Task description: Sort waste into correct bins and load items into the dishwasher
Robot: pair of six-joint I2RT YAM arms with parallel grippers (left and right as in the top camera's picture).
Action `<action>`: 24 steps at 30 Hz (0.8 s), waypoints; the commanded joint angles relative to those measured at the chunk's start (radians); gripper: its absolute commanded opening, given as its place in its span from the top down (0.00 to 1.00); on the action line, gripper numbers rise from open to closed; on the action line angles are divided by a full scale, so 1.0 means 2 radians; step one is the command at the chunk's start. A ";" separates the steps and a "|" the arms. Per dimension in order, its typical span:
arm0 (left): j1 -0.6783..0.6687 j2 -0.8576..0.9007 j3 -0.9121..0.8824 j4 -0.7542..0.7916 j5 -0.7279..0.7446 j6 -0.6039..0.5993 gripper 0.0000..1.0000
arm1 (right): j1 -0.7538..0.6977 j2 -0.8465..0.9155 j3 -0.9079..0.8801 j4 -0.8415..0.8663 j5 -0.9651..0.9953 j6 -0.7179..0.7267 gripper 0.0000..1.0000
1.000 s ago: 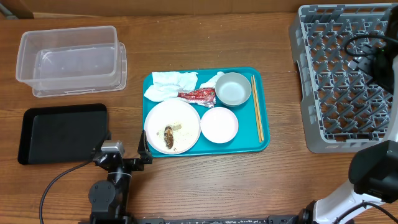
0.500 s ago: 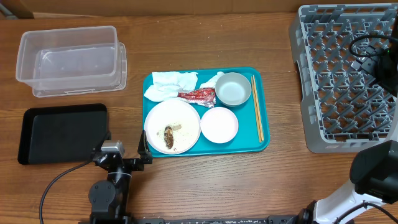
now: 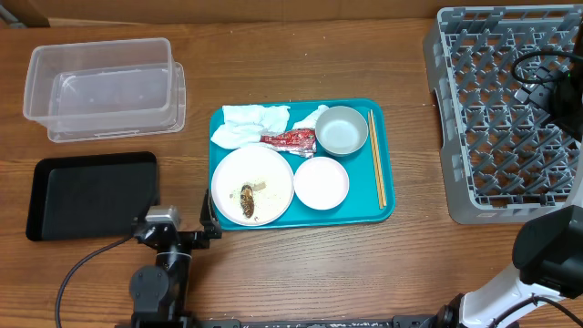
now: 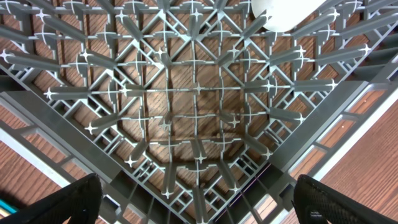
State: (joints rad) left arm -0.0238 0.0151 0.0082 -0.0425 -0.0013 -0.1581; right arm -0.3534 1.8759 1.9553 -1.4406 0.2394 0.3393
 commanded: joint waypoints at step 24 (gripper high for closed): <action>0.002 0.045 0.140 0.041 0.355 -0.416 0.00 | -0.001 -0.006 -0.002 0.001 -0.001 0.001 0.00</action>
State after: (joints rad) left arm -0.0242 0.0448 0.1505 0.1181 0.6777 -1.1393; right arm -0.3538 1.8759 1.9530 -1.4406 0.2386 0.3393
